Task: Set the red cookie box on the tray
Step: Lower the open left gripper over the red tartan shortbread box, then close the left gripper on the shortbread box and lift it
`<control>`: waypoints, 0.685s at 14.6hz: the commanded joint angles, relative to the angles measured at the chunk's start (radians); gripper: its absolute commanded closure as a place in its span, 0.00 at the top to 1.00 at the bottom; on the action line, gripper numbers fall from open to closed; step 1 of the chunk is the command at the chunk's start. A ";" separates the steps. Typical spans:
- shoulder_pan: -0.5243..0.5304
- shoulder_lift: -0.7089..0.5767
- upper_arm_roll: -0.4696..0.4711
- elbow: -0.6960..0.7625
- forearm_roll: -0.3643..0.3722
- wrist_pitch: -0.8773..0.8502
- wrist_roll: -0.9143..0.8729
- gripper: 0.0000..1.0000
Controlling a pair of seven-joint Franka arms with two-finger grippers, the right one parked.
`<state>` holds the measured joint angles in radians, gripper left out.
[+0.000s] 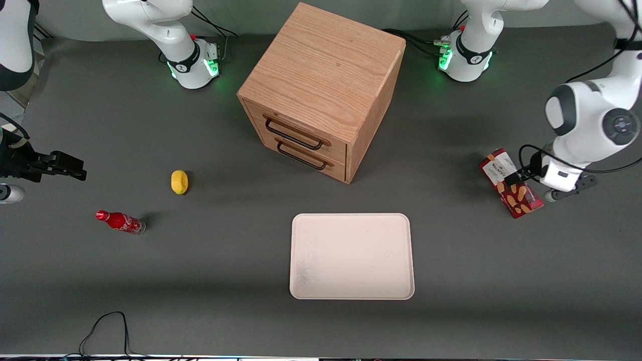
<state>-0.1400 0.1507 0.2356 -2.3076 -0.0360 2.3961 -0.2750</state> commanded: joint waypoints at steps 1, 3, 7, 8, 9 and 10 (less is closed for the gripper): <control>-0.012 0.049 0.007 -0.010 -0.016 0.047 -0.023 0.99; -0.016 0.078 0.011 -0.010 -0.041 0.080 -0.029 0.88; -0.018 0.098 0.011 -0.009 -0.041 0.095 -0.027 0.12; -0.019 0.099 0.011 -0.009 -0.041 0.095 -0.024 0.00; -0.021 0.099 0.011 -0.007 -0.041 0.089 -0.017 0.00; -0.021 0.098 0.011 -0.003 -0.041 0.081 -0.007 0.00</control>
<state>-0.1415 0.2497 0.2359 -2.3165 -0.0665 2.4863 -0.2878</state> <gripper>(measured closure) 0.767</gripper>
